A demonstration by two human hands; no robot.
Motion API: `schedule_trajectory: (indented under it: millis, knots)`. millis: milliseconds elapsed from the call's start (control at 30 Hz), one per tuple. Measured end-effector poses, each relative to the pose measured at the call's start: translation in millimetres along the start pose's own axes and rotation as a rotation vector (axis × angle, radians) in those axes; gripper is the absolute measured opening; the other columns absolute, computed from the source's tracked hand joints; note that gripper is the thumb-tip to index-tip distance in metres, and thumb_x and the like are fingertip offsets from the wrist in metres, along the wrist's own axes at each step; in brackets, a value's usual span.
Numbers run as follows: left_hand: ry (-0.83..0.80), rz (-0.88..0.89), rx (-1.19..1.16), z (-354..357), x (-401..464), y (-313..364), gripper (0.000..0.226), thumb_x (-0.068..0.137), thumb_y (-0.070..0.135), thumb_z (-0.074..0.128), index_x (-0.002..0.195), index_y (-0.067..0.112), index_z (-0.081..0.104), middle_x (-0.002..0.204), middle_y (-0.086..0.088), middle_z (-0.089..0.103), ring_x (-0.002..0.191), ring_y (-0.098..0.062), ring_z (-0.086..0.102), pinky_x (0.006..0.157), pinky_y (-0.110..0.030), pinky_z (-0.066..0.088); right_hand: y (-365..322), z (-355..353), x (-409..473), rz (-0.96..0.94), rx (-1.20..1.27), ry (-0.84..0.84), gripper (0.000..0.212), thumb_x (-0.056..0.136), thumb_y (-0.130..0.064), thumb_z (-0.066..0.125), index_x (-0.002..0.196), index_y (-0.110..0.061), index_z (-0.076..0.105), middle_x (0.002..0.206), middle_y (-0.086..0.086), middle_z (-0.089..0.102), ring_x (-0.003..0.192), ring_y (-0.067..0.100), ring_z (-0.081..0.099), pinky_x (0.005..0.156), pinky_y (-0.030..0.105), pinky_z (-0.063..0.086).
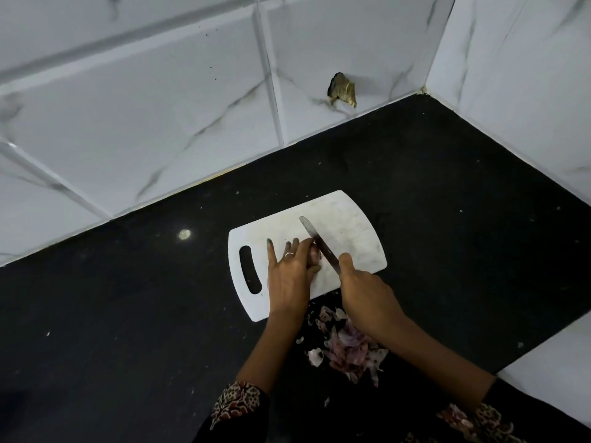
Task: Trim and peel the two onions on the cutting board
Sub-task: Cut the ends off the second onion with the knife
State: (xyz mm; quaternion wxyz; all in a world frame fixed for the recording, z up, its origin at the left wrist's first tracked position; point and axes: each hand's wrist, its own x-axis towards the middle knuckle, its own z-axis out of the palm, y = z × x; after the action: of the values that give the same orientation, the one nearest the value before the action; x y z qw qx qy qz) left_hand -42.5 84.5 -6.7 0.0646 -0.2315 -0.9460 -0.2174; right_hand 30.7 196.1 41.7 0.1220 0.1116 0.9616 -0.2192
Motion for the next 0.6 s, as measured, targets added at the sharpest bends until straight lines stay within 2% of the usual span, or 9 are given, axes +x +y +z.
schedule_trajectory:
  millis: [100, 167, 200, 267, 333, 367, 433, 500, 600]
  knots:
    - [-0.005, 0.066, 0.205, 2.1, -3.4, -0.7, 0.045, 0.075, 0.018, 0.08, 0.114, 0.012, 0.058, 0.105, -0.015, 0.07, 0.102, -0.028, 0.068, 0.114, -0.051, 0.018, 0.7, 0.5, -1.2, 0.017, 0.014, 0.002, 0.021, 0.095, -0.003, 0.032, 0.113, -0.013, 0.03, 0.064, -0.005, 0.04, 0.052, 0.008, 0.038, 0.043, 0.025, 0.023]
    - [-0.044, 0.071, 0.239, 1.9, -5.8, 0.4, 0.042, 0.078, 0.01, 0.075, 0.114, 0.013, 0.055, 0.106, -0.012, 0.069, 0.1, -0.026, 0.068, 0.112, -0.054, 0.014, 0.7, 1.2, -1.8, 0.017, 0.023, -0.002, 0.02, 0.095, -0.003, 0.032, 0.113, -0.013, 0.03, 0.063, -0.005, 0.041, 0.051, 0.009, 0.038, 0.043, 0.025, 0.023]
    - [-0.062, 0.059, 0.215, 0.4, -6.2, 1.7, 0.04, 0.079, 0.006, 0.072, 0.112, 0.014, 0.051, 0.098, -0.008, 0.068, 0.092, -0.024, 0.069, 0.113, -0.054, 0.01, 0.2, 1.8, -2.1, 0.016, 0.027, -0.005, 0.02, 0.095, -0.003, 0.033, 0.112, -0.012, 0.03, 0.063, -0.005, 0.041, 0.051, 0.01, 0.038, 0.043, 0.025, 0.023]
    - [-0.104, -0.003, 0.099, -9.3, -4.1, 6.5, 0.031, 0.084, 0.006, 0.067, 0.104, 0.016, 0.046, 0.08, 0.002, 0.064, 0.074, -0.018, 0.065, 0.117, -0.049, 0.004, -1.3, 2.8, -1.9, 0.02, 0.041, -0.015, 0.02, 0.095, -0.003, 0.033, 0.113, -0.012, 0.03, 0.063, -0.004, 0.041, 0.051, 0.01, 0.038, 0.043, 0.026, 0.022]
    - [-0.161, -0.093, -0.023, -18.6, 1.8, 8.9, 0.013, 0.09, 0.014, 0.061, 0.087, 0.018, 0.049, 0.063, 0.013, 0.05, 0.064, -0.013, 0.052, 0.121, -0.04, 0.0, -1.3, 3.0, -1.3, 0.029, 0.056, -0.031, 0.023, 0.094, -0.002, 0.034, 0.114, -0.011, 0.03, 0.065, -0.003, 0.042, 0.051, 0.011, 0.039, 0.043, 0.026, 0.023]
    - [-0.163, -0.124, -0.049, -21.7, 4.5, 8.0, 0.016, 0.091, 0.017, 0.06, 0.079, 0.019, 0.049, 0.059, 0.015, 0.043, 0.061, -0.011, 0.045, 0.121, -0.036, 0.0, -1.4, 2.5, -1.0, 0.031, 0.061, -0.042, 0.024, 0.093, -0.001, 0.034, 0.115, -0.011, 0.029, 0.065, -0.002, 0.042, 0.052, 0.011, 0.039, 0.043, 0.027, 0.023]
    - [-0.152, -0.137, -0.095, -24.3, 8.0, 4.3, 0.016, 0.089, 0.019, 0.063, 0.076, 0.016, 0.055, 0.059, 0.013, 0.047, 0.057, -0.008, 0.041, 0.12, -0.033, -0.002, -1.6, 0.5, -1.4, 0.03, 0.058, -0.061, 0.026, 0.092, -0.001, 0.035, 0.115, -0.012, 0.028, 0.066, -0.002, 0.043, 0.052, 0.011, 0.039, 0.043, 0.027, 0.023]
    - [-0.137, -0.153, -0.149, -22.5, 8.1, 2.7, 0.01, 0.086, 0.019, 0.067, 0.084, 0.009, 0.064, 0.066, 0.004, 0.059, 0.056, -0.006, 0.042, 0.118, -0.028, -0.006, -2.3, -1.3, 0.3, 0.026, 0.047, -0.08, 0.027, 0.092, -0.001, 0.035, 0.116, -0.012, 0.028, 0.066, -0.002, 0.042, 0.053, 0.011, 0.038, 0.044, 0.027, 0.025]
    - [-0.11, -0.166, -0.194, -25.6, 6.4, 7.3, 0.015, 0.084, 0.016, 0.069, 0.093, 0.004, 0.068, 0.078, -0.006, 0.069, 0.061, -0.01, 0.051, 0.114, -0.024, -0.008, -3.5, -2.8, 6.6, 0.018, 0.058, -0.1, 0.022, 0.093, -0.001, 0.034, 0.112, -0.011, 0.029, 0.067, 0.0, 0.042, 0.054, 0.012, 0.04, 0.047, 0.028, 0.029]
